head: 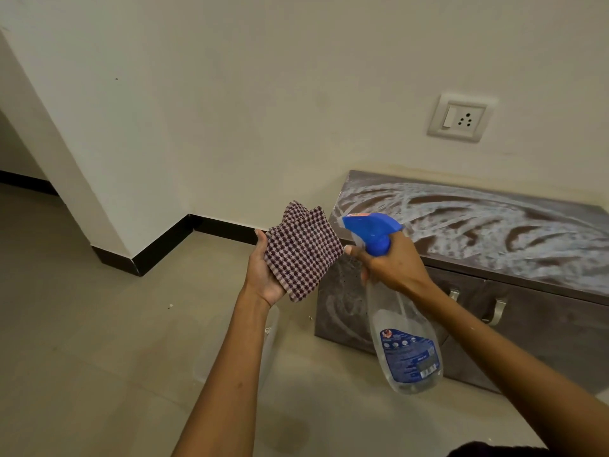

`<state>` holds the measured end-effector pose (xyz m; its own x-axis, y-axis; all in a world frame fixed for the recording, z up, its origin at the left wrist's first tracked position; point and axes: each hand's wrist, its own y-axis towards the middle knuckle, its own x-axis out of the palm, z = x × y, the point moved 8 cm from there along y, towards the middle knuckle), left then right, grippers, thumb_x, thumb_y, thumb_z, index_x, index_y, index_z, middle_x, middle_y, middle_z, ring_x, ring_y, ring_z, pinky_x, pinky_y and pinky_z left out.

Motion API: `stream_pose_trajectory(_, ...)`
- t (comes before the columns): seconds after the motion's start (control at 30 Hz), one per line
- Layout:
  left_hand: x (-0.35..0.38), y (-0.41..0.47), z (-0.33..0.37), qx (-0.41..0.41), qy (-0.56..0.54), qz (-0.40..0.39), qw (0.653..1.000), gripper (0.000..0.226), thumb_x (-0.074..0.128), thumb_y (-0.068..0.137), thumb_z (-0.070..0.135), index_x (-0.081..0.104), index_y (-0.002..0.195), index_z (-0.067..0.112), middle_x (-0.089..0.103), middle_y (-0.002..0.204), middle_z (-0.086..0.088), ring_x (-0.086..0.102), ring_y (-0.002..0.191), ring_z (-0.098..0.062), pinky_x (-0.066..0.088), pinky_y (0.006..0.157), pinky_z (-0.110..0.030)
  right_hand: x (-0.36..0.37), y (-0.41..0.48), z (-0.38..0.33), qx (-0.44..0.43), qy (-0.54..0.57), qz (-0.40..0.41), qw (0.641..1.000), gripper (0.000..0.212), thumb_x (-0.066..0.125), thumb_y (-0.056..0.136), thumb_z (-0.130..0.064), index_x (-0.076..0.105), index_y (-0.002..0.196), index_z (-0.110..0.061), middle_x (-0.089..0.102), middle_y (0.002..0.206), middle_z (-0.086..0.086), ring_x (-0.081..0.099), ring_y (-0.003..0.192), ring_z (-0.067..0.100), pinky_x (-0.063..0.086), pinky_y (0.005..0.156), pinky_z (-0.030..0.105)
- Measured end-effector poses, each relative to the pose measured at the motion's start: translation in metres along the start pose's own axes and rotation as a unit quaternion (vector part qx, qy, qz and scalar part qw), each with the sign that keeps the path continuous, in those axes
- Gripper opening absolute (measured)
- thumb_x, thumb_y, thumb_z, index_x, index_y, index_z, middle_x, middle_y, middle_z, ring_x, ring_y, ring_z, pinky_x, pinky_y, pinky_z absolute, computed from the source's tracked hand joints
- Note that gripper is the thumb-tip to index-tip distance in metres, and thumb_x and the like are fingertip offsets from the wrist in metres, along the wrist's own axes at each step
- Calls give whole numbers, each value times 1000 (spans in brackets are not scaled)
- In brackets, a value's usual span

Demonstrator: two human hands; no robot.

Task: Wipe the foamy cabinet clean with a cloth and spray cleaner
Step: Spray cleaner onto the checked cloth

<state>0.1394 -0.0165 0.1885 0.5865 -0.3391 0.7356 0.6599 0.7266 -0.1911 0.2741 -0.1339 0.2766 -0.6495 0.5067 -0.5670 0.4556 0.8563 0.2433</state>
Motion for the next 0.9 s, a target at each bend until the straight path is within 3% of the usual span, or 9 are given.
stream_pose_trajectory(0.1,3,-1,0,-4,3,-10,1000,68,18,90,60,38,136,14,54,119,-15,53,106,-32,45,85,-45,21,-5,-11,-12,13,-88,996,14,66,83,-32,53,81,-26,58,51,-4,54,41,0,47,51,13)
stream_pose_trajectory(0.17,4,0,1,-5,3,-12,1000,70,16,90,61,38,136,14,54,119,-15,53,106,-31,46,84,-44,31,-8,-17,-21,-6,-123,992,20,65,84,-33,55,97,-21,58,51,-4,54,39,-1,46,49,11)
stream_pose_trajectory(0.3,6,1,3,-3,3,-16,1000,71,14,90,61,39,135,13,56,117,-15,54,104,-30,46,81,-43,34,-9,-26,-45,-20,-106,993,37,65,84,-34,53,115,-16,59,54,-2,53,41,-1,50,55,15)
stream_pose_trajectory(0.4,5,0,3,-2,13,-16,1000,69,14,90,60,40,134,13,56,115,-15,54,103,-30,46,80,-43,30,-5,-32,-49,-28,-66,996,40,65,84,-35,57,110,-5,61,63,4,55,52,8,52,65,27)
stream_pose_trajectory(0.53,4,-2,1,-4,21,-13,1000,66,17,91,59,40,133,14,56,113,-14,54,102,-30,46,80,-43,17,1,-28,-19,-3,7,1000,23,66,84,-29,58,90,-8,56,64,2,49,53,8,41,55,15)
stream_pose_trajectory(0.67,-3,-1,5,1,7,-1,1000,68,18,90,60,39,135,13,55,117,-15,53,105,-32,46,85,-45,19,2,-18,10,-1,-15,1000,24,66,83,-33,53,72,-16,57,55,-4,55,51,7,44,55,16)
stream_pose_trajectory(0.77,-4,0,11,11,-3,1,1000,69,19,89,61,39,135,14,54,118,-16,52,106,-33,45,87,-46,29,-2,-15,18,-28,-70,997,23,65,84,-36,57,79,-14,58,54,-5,55,44,0,43,53,14)
stream_pose_trajectory(0.9,-6,0,18,28,-22,10,999,64,20,90,60,43,129,15,55,115,-15,53,104,-33,46,84,-46,34,-7,-9,16,-55,-106,993,25,63,86,-32,55,98,-11,55,61,-3,53,52,7,47,59,19)
